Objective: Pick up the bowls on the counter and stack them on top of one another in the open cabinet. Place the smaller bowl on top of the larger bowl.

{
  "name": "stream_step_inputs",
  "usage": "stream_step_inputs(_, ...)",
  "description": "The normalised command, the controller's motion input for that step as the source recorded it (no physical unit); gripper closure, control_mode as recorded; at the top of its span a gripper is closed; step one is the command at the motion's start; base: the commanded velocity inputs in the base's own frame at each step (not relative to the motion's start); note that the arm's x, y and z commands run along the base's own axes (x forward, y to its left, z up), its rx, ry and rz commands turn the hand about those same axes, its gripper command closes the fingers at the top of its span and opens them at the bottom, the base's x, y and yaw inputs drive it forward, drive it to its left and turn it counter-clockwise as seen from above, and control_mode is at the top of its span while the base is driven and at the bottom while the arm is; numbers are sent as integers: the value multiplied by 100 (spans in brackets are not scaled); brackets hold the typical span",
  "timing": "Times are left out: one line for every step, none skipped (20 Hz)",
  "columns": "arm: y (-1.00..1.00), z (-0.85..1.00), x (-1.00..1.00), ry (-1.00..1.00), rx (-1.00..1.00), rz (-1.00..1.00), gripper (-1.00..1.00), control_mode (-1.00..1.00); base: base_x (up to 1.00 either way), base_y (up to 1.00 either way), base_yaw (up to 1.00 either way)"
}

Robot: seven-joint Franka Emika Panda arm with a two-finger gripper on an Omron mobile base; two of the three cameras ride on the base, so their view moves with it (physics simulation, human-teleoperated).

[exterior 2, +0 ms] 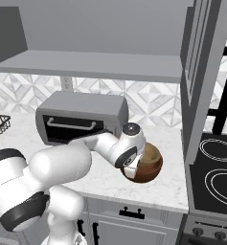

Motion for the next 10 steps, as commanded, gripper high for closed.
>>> stream_step_inputs(0,-41,8,0,0,2,100,-100,0,0,0)
stream_step_inputs(0,-36,1,0,0,2,100,-100,0,0,0)
stream_step_inputs(0,-27,0,0,0,3,100,-100,0,0,0)
stream_step_inputs(0,-17,4,0,0,2,100,-100,0,0,0)
stream_step_inputs(0,-12,9,0,0,1,-100,-100,0,0,0)
stream_step_inputs(0,-11,20,0,0,0,-100,-100,0,0,0)
stream_step_inputs(0,-4,0,0,0,0,-100,-100,0,0,0)
stream_step_inputs(0,0,4,0,0,0,-100,-100,0,0,0)
stream_step_inputs(0,0,5,0,0,0,-100,-100,0,0,0)
stream_step_inputs(0,1,0,0,0,0,-100,-100,0,0,0)
